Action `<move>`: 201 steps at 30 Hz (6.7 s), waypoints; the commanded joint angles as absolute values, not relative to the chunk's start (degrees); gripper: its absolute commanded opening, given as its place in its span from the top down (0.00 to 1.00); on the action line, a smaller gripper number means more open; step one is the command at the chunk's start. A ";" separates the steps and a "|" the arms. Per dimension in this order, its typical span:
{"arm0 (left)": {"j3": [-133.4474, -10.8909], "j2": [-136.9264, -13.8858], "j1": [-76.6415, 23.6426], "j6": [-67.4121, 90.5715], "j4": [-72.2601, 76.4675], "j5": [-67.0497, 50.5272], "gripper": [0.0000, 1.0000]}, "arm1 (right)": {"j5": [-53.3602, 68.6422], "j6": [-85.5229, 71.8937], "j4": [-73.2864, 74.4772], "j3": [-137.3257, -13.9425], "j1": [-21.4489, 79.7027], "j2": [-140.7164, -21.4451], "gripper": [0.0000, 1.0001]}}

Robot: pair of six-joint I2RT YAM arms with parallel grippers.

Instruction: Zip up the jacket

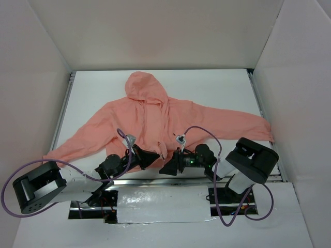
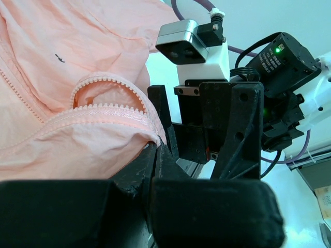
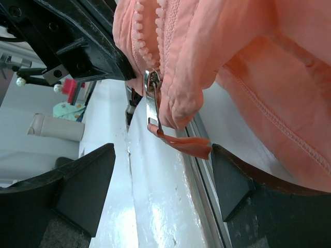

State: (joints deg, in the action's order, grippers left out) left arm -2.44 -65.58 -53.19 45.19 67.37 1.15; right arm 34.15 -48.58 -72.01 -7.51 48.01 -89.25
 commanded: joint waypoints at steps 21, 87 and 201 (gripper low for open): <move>4.04 -66.09 -53.52 44.21 72.69 0.53 1.00 | 32.08 -46.76 -87.02 -7.56 48.96 -83.94 0.48; 3.52 -69.96 -53.53 42.10 77.87 -8.26 1.00 | 27.68 -70.93 -46.49 -24.43 40.52 -75.23 1.00; -3.17 -77.00 -53.53 40.69 82.18 -26.11 1.00 | 29.70 -44.12 -64.79 -25.75 36.91 -77.34 1.00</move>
State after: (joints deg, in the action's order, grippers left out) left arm -3.27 -77.17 -52.97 42.02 75.42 -22.74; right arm 33.34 -47.97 -66.17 -22.17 37.50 -78.87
